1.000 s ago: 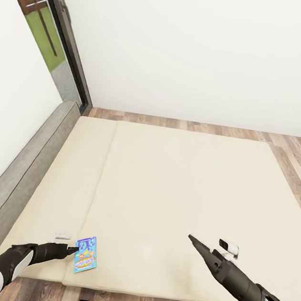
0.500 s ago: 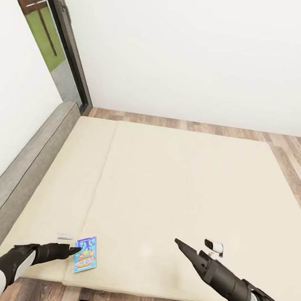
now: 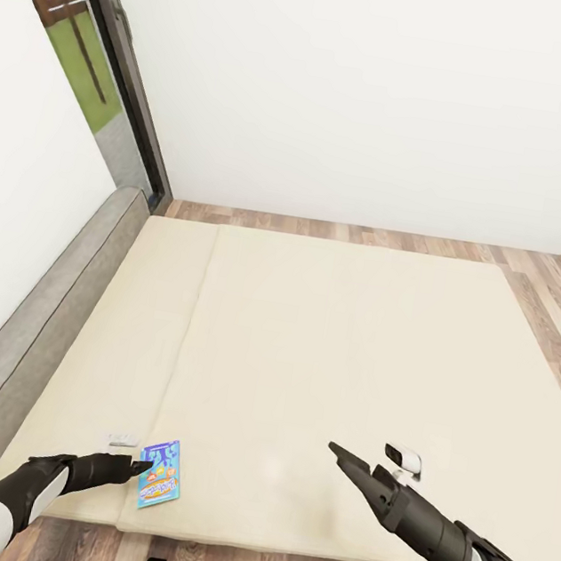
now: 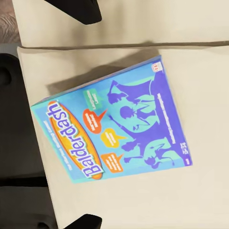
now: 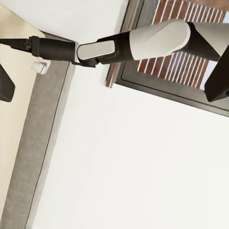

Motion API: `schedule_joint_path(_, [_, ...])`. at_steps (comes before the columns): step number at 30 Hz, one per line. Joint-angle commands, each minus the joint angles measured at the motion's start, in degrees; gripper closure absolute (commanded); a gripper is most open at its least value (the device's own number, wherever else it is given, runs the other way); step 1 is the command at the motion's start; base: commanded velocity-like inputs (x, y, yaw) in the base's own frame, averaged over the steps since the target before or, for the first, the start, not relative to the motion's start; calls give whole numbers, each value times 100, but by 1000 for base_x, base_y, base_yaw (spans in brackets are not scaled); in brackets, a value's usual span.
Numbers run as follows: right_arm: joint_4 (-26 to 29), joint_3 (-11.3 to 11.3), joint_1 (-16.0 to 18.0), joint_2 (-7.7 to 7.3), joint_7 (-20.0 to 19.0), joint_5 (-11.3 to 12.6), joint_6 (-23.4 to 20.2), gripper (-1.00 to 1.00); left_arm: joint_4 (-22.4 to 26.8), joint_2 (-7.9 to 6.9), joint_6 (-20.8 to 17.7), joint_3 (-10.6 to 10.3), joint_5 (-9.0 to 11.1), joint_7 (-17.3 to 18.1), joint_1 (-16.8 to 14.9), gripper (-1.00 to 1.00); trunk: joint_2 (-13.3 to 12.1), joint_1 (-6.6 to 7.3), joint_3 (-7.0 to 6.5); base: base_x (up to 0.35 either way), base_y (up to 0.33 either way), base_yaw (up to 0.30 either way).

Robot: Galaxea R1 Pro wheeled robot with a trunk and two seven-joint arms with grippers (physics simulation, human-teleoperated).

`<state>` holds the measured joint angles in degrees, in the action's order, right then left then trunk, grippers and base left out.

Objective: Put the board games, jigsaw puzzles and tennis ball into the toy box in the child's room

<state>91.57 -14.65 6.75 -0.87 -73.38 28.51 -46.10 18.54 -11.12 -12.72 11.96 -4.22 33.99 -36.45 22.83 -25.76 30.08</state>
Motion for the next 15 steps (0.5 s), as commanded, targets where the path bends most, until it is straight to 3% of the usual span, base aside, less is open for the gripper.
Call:
schedule_joint_path(1, [1, -1, 2, -5, -5, 21, -42, -100, 9, 4, -42, 49, -44, 36, -2, -100, 9, -3, 14, 0, 0, 0])
schedule_joint_path(15, [1, 3, 2, -41, -9, 23, -40, -100, 67, 8, -35, 52, -37, 37, -2, -100, 9, -3, 128, 0, 0, 0])
